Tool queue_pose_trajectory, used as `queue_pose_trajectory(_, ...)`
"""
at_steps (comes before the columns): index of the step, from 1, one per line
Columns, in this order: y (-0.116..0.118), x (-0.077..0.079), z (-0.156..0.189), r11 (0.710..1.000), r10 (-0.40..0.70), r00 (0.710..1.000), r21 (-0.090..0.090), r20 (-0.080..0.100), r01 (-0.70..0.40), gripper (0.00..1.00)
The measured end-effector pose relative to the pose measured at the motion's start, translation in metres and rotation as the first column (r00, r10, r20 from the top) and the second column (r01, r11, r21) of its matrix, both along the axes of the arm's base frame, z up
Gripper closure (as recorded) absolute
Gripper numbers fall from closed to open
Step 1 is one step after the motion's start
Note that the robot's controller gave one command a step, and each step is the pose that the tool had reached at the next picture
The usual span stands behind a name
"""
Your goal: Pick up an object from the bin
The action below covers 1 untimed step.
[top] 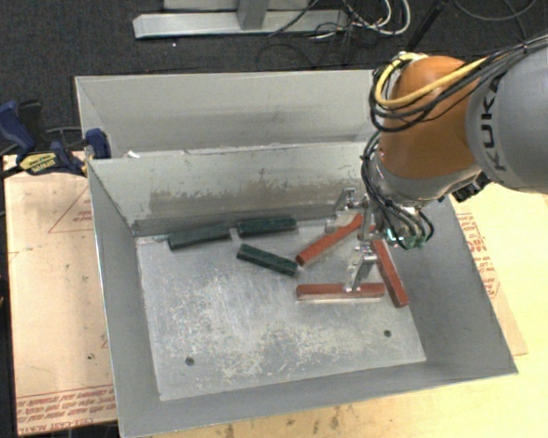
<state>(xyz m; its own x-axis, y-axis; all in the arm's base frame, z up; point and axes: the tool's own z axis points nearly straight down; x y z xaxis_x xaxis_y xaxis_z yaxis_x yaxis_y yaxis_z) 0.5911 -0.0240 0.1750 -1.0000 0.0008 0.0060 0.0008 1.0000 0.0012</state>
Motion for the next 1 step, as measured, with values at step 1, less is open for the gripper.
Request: queue_pose_trajectory(1,0.0,0.0018,0.0041,1.0,0.001,1.0,-0.001,0.007,-0.001,0.0)
